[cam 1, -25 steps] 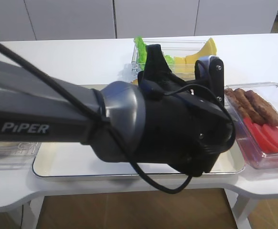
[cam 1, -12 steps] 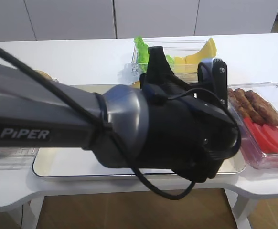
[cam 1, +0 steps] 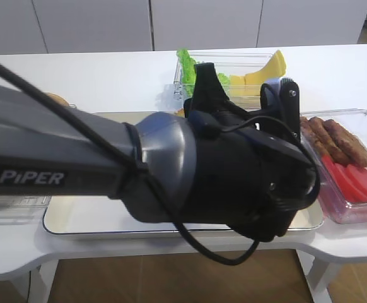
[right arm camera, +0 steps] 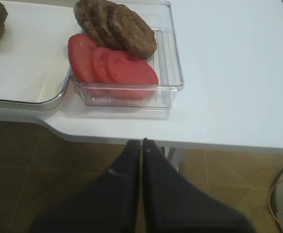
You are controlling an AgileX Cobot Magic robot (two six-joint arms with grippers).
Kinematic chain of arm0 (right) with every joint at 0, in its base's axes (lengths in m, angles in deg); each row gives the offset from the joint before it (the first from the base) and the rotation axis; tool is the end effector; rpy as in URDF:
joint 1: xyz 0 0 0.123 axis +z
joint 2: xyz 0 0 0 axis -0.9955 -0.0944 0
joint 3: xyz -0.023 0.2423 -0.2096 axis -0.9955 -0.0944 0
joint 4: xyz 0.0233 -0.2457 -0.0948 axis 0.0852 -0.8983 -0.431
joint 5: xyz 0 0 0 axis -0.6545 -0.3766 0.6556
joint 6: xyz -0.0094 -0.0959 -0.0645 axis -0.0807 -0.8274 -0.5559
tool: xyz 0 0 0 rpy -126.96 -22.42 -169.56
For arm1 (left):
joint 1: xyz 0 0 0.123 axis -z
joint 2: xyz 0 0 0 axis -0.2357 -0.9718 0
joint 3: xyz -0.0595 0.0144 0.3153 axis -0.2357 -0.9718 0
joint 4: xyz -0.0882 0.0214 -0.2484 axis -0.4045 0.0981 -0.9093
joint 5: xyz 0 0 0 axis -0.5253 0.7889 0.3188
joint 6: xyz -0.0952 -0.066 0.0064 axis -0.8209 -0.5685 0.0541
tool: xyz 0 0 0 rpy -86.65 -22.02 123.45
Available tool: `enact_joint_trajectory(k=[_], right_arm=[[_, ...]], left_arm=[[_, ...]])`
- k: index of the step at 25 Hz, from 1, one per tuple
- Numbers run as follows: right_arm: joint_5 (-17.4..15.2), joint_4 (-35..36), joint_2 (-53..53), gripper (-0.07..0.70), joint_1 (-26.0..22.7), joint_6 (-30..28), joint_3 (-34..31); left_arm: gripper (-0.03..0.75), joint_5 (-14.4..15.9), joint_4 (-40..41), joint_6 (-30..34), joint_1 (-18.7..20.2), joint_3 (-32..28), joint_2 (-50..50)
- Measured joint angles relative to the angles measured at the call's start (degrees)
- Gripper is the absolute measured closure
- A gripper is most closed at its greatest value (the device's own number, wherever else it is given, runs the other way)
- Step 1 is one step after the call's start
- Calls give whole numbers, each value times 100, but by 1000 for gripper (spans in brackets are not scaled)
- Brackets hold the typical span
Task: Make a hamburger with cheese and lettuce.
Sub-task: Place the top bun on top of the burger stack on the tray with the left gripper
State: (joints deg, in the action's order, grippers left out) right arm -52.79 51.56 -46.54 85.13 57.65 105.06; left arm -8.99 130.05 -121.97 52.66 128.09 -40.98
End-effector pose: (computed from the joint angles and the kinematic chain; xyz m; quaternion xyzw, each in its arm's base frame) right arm -0.0123 0.0090 0.2546 -0.0653 0.8731 0.0135 0.4830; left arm 0.2715 -0.3549 0.2614 0.4638 0.6654 0.3964 0.4301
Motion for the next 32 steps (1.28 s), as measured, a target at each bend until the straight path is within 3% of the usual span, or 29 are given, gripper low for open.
enact_joint_trajectory(k=[8, 19, 32], right_arm=[[0, 0, 0, 607, 0, 0, 0], [0, 0, 0, 607, 0, 0, 0], [0, 4, 0, 607, 0, 0, 0]], left_arm=[[507, 13, -59, 0, 32, 0, 0], [498, 54, -221, 0, 125, 0, 0], [410, 11, -809, 0, 161, 0, 29]])
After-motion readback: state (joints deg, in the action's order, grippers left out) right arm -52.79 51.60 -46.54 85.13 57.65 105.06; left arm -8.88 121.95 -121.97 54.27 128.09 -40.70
